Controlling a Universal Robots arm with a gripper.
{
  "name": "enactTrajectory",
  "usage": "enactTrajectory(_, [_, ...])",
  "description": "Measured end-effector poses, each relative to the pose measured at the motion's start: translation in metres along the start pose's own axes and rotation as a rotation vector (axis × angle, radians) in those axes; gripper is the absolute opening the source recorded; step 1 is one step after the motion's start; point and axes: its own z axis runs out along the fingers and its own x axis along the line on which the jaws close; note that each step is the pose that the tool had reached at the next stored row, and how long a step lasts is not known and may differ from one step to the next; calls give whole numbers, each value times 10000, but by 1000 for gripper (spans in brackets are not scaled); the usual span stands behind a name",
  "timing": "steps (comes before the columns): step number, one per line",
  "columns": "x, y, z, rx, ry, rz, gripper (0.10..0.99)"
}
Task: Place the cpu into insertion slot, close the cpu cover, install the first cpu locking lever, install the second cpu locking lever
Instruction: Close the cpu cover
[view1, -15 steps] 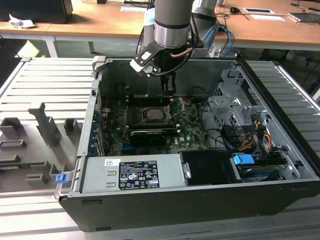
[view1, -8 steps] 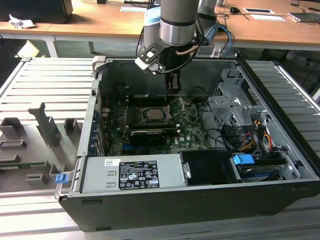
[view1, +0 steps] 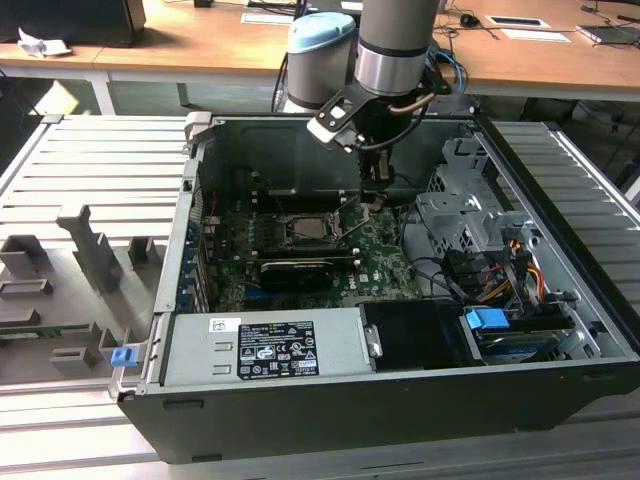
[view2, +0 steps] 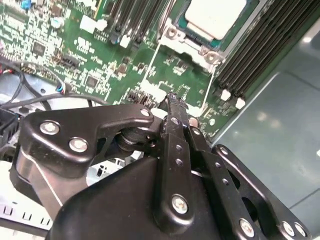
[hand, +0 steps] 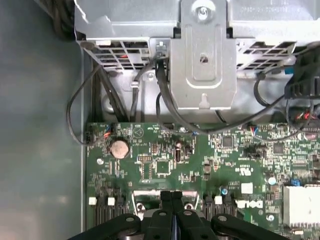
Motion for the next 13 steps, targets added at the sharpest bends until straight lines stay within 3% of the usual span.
enactTrajectory(6, [1, 110, 38, 2, -2, -95, 106])
enactTrajectory(8, [2, 180, 50, 1, 2, -108, 106])
enactTrajectory(11, [4, 211, 68, 2, 1, -111, 106])
enactTrajectory(13, [5, 212, 123, 2, 0, -109, 106])
